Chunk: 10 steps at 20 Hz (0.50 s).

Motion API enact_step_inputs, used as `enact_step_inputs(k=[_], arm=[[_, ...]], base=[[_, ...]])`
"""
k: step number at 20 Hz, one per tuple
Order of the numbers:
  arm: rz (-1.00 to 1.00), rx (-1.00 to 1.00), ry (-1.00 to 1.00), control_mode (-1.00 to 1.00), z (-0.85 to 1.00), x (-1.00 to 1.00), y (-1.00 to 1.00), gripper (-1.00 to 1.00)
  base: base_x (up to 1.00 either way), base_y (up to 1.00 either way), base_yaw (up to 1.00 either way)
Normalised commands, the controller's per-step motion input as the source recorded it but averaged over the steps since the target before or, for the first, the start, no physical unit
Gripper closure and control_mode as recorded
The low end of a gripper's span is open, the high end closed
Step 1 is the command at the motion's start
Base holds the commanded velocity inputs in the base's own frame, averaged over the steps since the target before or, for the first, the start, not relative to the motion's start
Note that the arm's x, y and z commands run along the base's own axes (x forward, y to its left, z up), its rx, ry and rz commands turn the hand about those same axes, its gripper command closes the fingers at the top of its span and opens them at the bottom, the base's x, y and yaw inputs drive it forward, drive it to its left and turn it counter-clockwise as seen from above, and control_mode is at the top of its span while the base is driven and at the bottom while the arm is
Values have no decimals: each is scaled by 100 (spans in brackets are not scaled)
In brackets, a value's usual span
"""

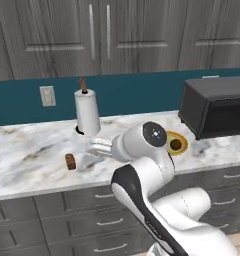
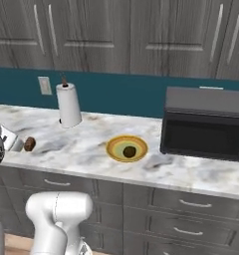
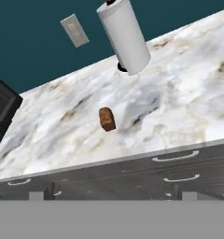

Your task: Pick the avocado and bread from the counter and place them on the plate. Then pick the jam from the cabinet and place it next to the plate. Lastly close the cabinet door.

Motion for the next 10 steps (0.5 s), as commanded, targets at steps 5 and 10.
enact_step_inputs(k=[5,10], arm=[[0,0,0,100,0,0,0,-100],[0,0,0,100,0,0,0,-100]], base=[[54,-2,-9],[54,-35,-12]])
